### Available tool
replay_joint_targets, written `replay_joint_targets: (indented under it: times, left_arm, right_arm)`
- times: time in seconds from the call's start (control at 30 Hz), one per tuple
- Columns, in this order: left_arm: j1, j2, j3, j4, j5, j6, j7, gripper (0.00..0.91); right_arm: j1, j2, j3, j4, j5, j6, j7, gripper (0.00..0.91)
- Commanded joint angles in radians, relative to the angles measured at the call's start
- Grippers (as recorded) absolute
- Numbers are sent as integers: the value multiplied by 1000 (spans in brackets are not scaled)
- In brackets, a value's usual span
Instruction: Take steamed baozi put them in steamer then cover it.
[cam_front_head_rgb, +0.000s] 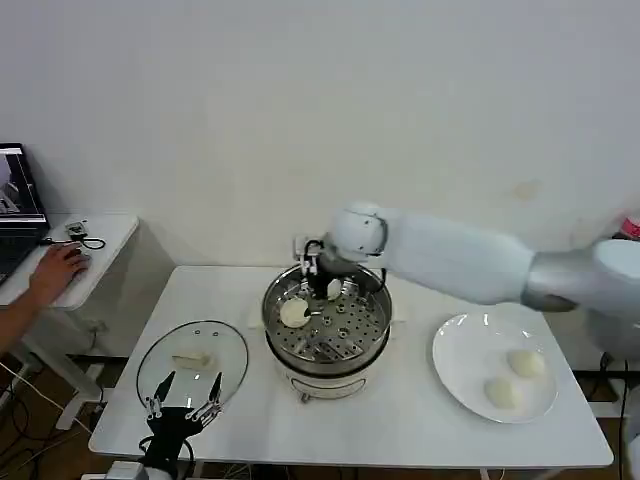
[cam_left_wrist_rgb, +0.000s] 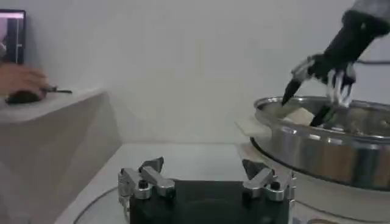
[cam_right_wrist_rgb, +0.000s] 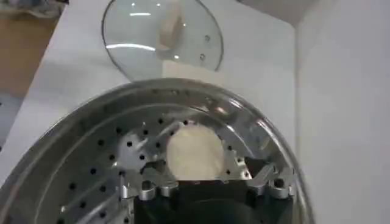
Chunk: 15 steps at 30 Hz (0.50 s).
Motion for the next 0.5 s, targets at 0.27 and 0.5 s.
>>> replay_joint_targets:
  times: [0.27,0.5]
  left_arm:
    - [-10,29,23,7,3,3,2,907]
    - [-17,28,42,14,11,3,2,907]
  right_arm:
    - [87,-625,29,306,-180,110,-145,907]
    - [-68,-794,33,300,-416,246,-196,907]
